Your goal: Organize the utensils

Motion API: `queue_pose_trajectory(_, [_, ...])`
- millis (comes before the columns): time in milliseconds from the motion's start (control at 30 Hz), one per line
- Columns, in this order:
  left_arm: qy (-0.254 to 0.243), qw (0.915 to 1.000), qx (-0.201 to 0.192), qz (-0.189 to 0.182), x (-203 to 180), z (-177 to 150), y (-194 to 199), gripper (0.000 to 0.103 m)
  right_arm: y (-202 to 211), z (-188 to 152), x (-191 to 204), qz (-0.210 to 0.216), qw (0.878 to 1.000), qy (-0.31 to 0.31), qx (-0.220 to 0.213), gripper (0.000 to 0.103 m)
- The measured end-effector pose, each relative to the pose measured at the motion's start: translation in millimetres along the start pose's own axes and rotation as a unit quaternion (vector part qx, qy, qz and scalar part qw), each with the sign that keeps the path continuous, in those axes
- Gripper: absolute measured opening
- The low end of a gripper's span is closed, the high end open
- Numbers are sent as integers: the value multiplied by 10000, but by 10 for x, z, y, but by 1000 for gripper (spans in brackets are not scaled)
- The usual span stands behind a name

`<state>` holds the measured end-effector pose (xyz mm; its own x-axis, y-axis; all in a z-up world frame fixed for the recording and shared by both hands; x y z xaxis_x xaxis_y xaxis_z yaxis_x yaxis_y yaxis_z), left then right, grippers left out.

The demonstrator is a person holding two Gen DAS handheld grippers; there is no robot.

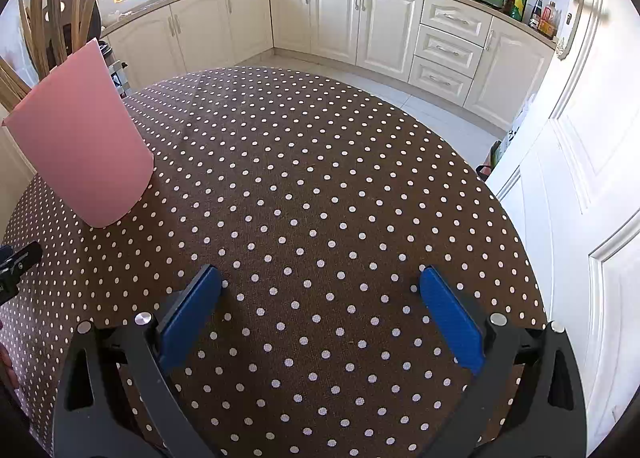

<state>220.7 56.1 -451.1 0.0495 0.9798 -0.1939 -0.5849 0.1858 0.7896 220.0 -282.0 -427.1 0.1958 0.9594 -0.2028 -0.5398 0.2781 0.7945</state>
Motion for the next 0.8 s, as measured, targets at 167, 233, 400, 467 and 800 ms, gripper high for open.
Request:
queue_pose_trajectory(167, [-24, 10000, 0, -1, -25, -39, 49, 97, 3, -5, 0, -1, 10000, 0, -1, 97])
queue_pose_trajectory(233, [-23, 10000, 3, -4, -23, -30, 41, 97, 4, -6, -2, -2, 10000, 0, -1, 97])
queue_pose_trajectory(400, [-22, 10000, 3, -3, -25, -41, 49, 97, 0, 3, 2, -2, 10000, 1, -2, 97])
queue_pose_trajectory(467, [-22, 10000, 3, -5, -26, -35, 44, 97, 1, 1, 0, -2, 10000, 0, -1, 97])
queue_pose_trajectory(800, [-21, 10000, 3, -5, -32, -48, 49, 97, 0, 2, 1, -3, 10000, 0, -3, 97])
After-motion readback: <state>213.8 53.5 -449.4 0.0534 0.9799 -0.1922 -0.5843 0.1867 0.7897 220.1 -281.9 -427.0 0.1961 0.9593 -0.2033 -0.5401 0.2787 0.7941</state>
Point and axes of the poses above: each gripper's, at about its wrist camera, not at the fingertips, and y roughly against the way its jaws point, x to its left, z to its top, the point moved 4 cm from there along -y, roughly the way its jaws point, and after that the axes turned 13 degrees about -z, right-handed, at the moved point
